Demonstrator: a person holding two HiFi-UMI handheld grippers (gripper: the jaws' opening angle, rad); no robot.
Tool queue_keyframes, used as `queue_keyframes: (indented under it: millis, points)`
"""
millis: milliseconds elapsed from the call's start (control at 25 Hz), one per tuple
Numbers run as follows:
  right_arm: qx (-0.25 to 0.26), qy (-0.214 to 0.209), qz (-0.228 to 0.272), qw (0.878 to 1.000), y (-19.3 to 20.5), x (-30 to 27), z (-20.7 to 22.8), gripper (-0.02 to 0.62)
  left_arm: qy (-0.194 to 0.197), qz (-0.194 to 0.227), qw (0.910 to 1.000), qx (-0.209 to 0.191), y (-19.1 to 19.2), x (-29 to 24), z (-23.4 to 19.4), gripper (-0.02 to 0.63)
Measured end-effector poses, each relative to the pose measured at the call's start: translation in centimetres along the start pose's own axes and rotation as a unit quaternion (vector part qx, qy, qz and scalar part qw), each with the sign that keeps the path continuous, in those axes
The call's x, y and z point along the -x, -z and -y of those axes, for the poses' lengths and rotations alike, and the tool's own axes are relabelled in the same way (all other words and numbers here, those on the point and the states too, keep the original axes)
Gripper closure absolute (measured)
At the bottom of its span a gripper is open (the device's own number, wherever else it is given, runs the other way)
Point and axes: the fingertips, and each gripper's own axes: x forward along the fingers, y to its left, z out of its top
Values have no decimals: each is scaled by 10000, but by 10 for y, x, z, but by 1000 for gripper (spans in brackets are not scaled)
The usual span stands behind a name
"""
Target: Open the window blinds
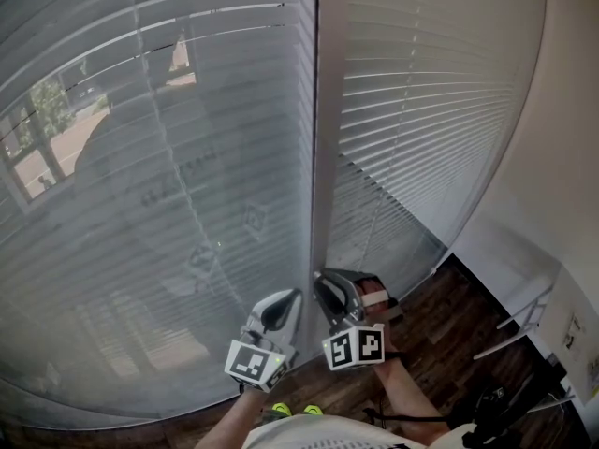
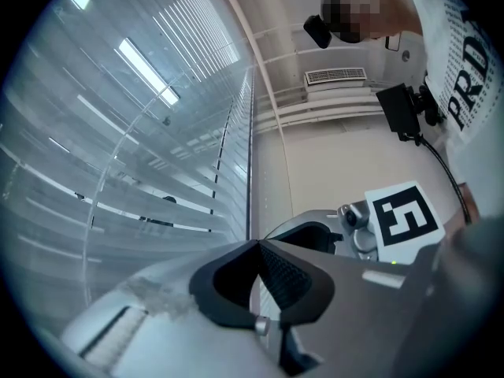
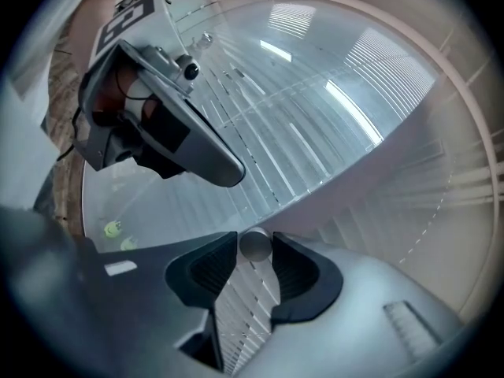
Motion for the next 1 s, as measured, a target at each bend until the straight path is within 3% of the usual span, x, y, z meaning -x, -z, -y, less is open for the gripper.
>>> queue_keyframes:
  millis: [360,800,1000]
  points:
    - [-139,53,36,9999,0,-6,3,471,-35,-38,10000,18,2,-1,-2,612]
    - [-816,6,252,9963,-1,-7,7,471,-47,-42,10000,49,2,-4,-4,612]
    - [-1381,-16,356,9898,-1,-6,8,471,-32,-15,10000,43,2,-4,-3,612]
